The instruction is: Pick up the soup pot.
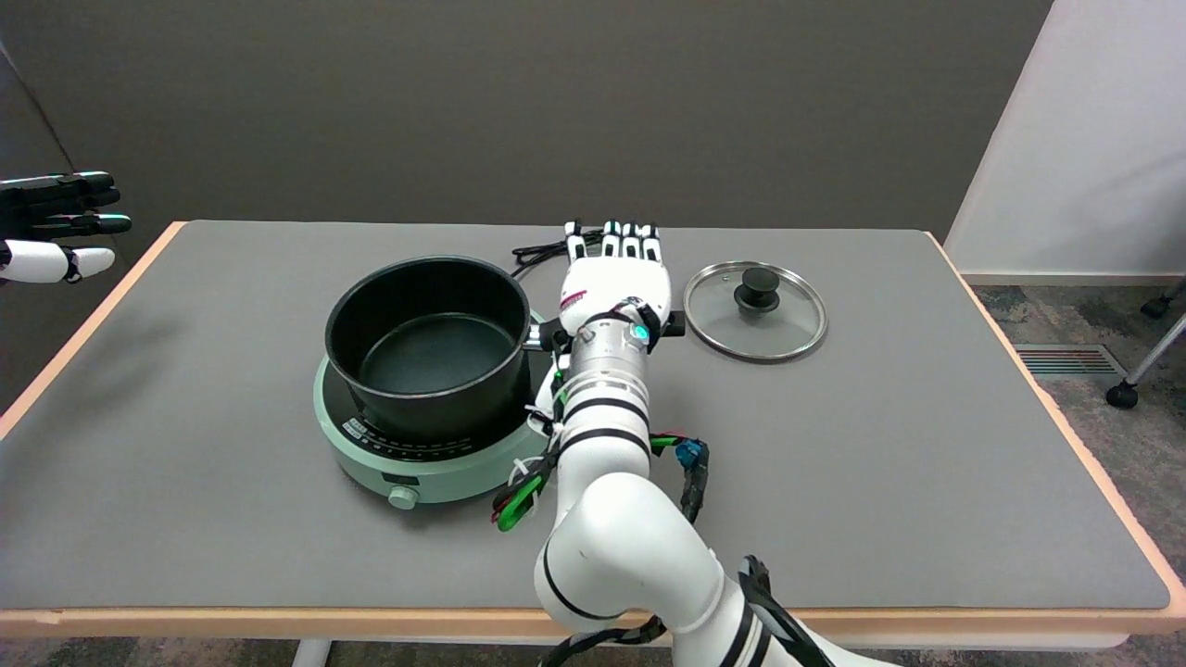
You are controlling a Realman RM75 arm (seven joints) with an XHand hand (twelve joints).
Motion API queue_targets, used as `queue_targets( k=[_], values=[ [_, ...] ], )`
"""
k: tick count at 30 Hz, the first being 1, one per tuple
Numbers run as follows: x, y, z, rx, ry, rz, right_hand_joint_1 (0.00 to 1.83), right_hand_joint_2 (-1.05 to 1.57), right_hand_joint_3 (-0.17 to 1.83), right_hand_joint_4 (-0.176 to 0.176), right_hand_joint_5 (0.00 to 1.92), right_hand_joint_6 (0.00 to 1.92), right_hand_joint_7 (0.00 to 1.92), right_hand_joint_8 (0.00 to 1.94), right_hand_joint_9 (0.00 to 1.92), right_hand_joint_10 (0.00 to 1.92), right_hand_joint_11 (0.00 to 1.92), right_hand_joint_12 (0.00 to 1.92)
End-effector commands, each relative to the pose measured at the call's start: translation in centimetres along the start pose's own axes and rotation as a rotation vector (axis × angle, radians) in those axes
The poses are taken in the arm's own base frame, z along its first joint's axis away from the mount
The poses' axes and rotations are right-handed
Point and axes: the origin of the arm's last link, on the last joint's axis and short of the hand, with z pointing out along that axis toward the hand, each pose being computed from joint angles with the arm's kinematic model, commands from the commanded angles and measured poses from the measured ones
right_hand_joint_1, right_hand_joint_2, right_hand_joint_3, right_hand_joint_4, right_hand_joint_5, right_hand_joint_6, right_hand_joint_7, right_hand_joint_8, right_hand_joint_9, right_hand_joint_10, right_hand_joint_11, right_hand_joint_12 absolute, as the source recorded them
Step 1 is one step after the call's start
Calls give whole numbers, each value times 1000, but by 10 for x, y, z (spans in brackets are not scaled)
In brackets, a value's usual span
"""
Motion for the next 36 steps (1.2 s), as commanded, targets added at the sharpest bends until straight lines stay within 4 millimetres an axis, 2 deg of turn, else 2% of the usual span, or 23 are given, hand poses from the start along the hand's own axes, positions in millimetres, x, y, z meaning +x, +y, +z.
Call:
queue_targets(
  k=[1,9,14,17,18,21,32,36],
  values=[
    [5,1,6,0,-15,25,1165,-678,1163,176,35,35,35,35,35,35,35,35],
    [0,6,13,-8,-51,41,1166,-684,1214,176,39,39,39,39,39,39,39,39],
    [-1,9,14,-11,-60,48,1187,-710,1341,176,74,74,74,74,74,74,74,74],
    [0,8,15,-5,-60,52,1184,-729,1513,176,189,189,189,189,189,189,189,189],
    [0,7,16,-5,-62,52,1168,-726,1598,176,301,301,301,301,301,301,301,301],
    [-2,8,16,-6,-72,54,1180,-713,1652,176,383,383,383,383,383,383,383,383],
    [-1,6,18,4,-83,63,1143,-690,1705,176,523,523,523,523,523,523,523,523],
    [-1,6,19,5,-82,64,1149,-653,1623,176,652,652,652,652,652,652,652,652]
  ],
)
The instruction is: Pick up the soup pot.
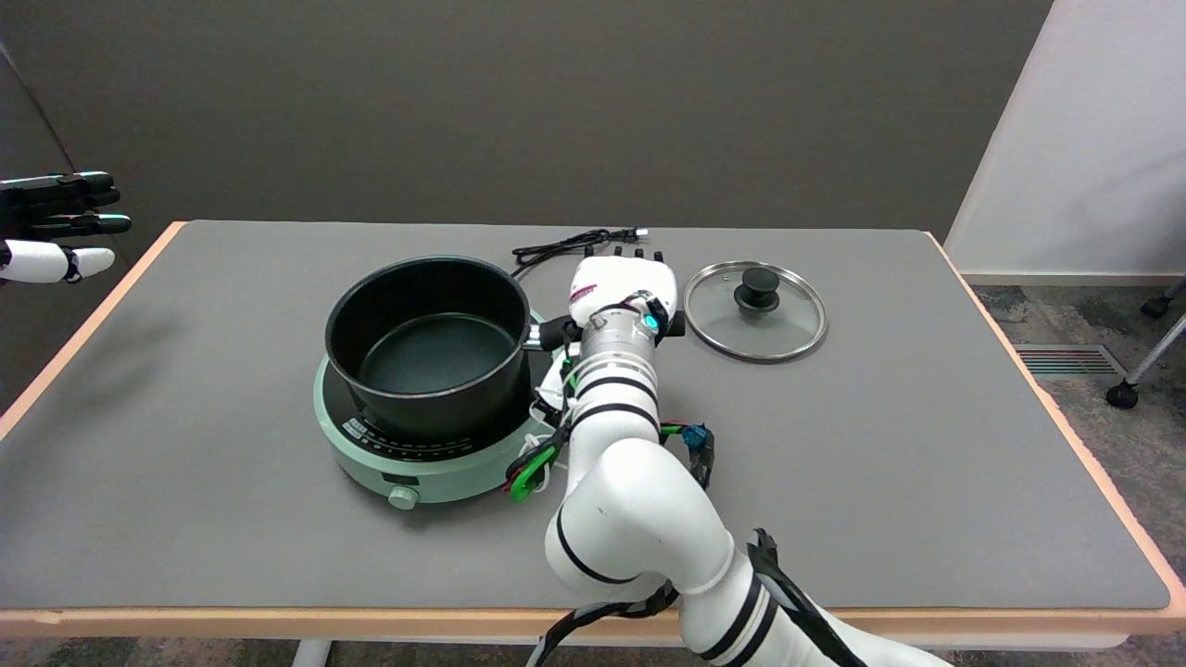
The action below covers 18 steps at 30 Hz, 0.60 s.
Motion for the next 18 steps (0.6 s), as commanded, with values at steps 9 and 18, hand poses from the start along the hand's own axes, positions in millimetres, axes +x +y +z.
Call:
queue_targets(
  k=[9,18],
  values=[
    [1,2,8,13,-26,22,1129,-616,1517,176,759,759,759,759,759,759,759,759],
    [3,4,11,23,-31,34,1163,-524,1431,37,955,955,955,955,955,955,955,955]
  ],
)
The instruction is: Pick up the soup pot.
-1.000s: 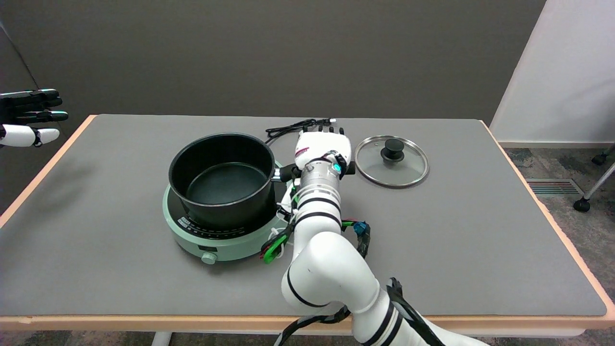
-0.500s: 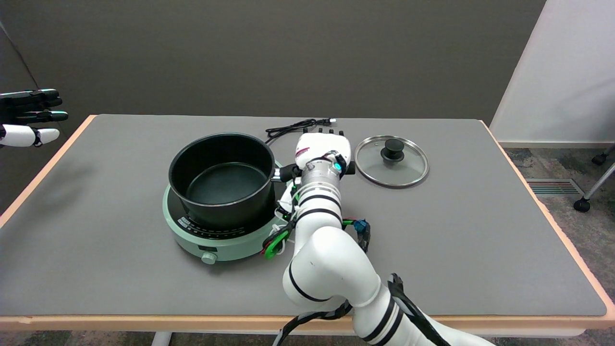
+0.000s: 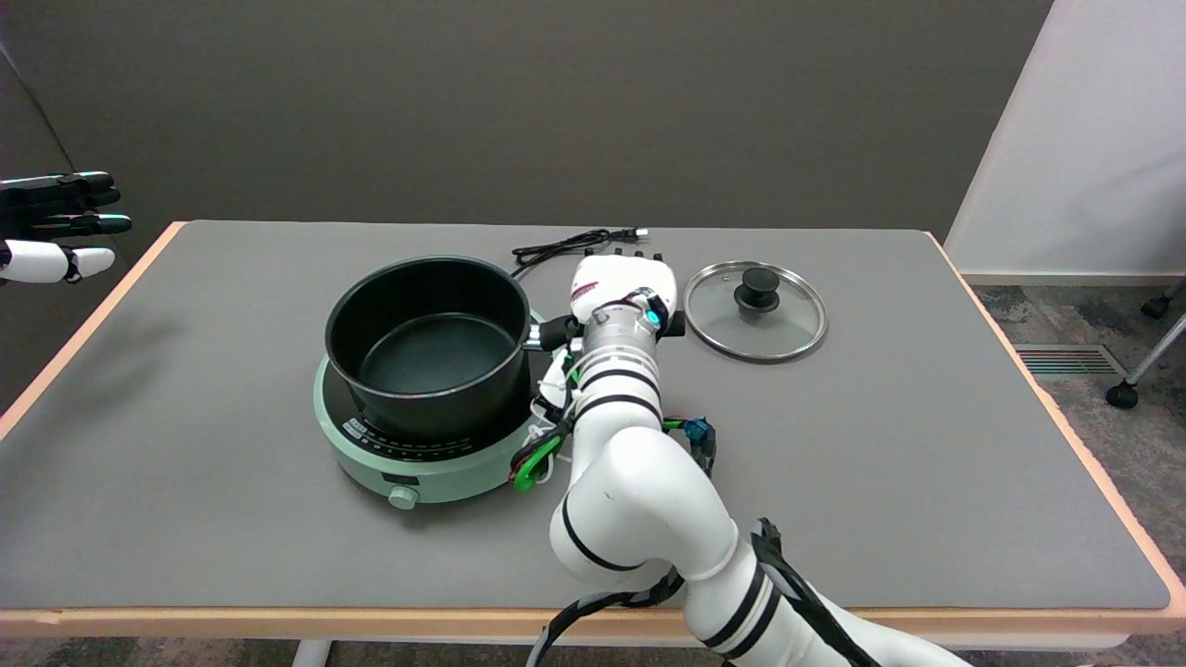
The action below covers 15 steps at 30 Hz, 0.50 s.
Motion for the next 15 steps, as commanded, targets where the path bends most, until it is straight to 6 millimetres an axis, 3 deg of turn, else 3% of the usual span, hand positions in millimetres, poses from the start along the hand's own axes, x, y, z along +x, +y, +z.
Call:
queue_targets(
  k=[1,6,15],
  values=[
    [3,3,5,14,-10,21,1164,-502,1400,28,993,993,993,993,993,993,993,993],
    [5,4,4,16,-5,21,1194,-360,1077,-18,1173,1173,1173,1173,1173,1173,1173,1173],
    [2,6,4,16,-9,2,1254,-23,967,-70,1350,1350,1350,1350,1350,1350,1350,1350]
  ],
)
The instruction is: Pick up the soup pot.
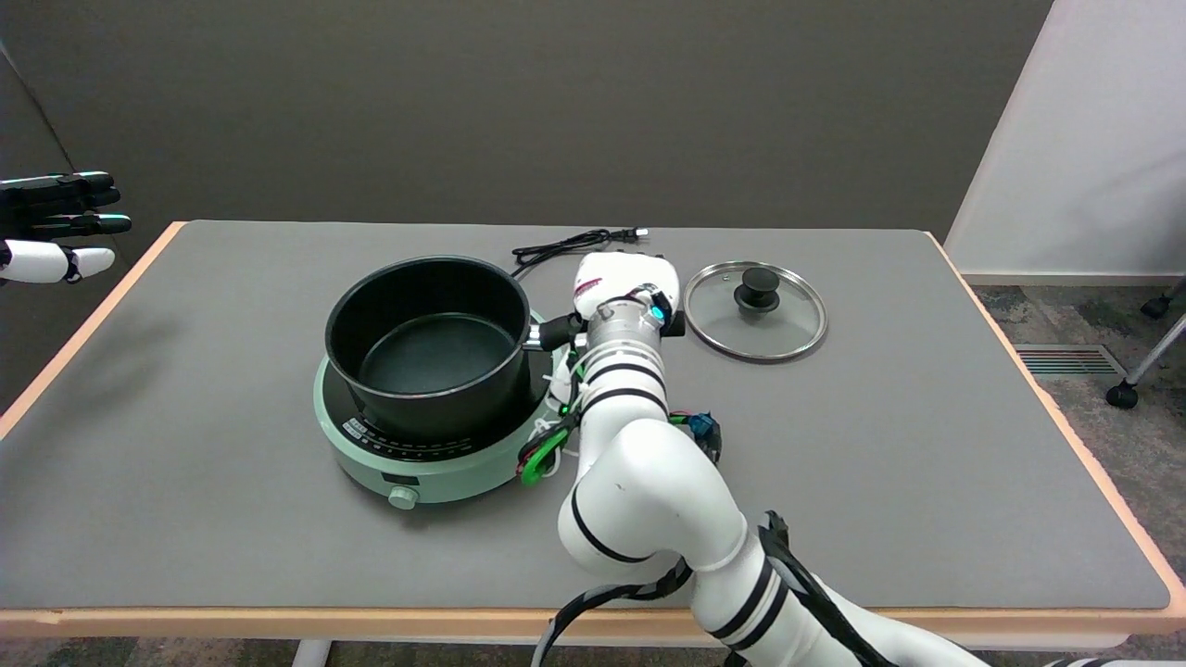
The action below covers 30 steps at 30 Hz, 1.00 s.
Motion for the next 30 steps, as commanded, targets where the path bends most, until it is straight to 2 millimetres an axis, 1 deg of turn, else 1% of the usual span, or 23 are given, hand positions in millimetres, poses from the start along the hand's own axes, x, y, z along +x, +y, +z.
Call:
queue_targets(
  k=[1,8,10,11,12,13,14,16,20,22,24,27,30],
  values=[
    [-1,2,0,8,-3,-10,1257,2,953,-73,1361,1361,1361,1361,1361,1361,1361,1361],
    [-2,1,-1,12,-4,-13,1261,183,848,-101,1462,1462,1462,1462,1462,1462,1462,1462],
    [-2,1,-1,13,-4,-14,1249,288,764,-111,1578,1578,1578,1578,1578,1578,1578,1578],
    [-2,1,-1,13,-4,-14,1249,425,633,-86,1698,1698,1698,1698,1698,1698,1698,1698],
    [-2,1,-1,13,-4,-14,1246,488,597,-62,1784,1784,1784,1784,1784,1784,1784,1784],
    [-2,1,-1,13,-4,-14,1236,522,602,-41,1858,1858,1858,1858,1858,1858,1858,1858],
    [-2,1,-1,14,-3,-14,1218,529,631,-30,1895,1895,1895,1895,1895,1895,1895,1895],
    [-2,0,-1,19,-1,-13,1185,519,646,-27,1902,1902,1902,1902,1902,1902,1902,1902],
    [-2,0,0,31,1,-11,1191,333,704,-32,1871,1871,1871,1871,1871,1871,1871,1871],
    [-3,1,1,32,0,-12,1192,299,732,-34,1862,1862,1862,1862,1862,1862,1862,1862],
    [-4,2,1,31,0,-12,1187,306,747,-35,1858,1858,1858,1858,1858,1858,1858,1858],
    [-4,2,2,31,0,-12,1161,385,761,-40,1840,1840,1840,1840,1840,1840,1840,1840],
    [-3,4,2,29,2,-10,1106,522,781,-45,1823,1823,1823,1823,1823,1823,1823,1823]
  ],
)
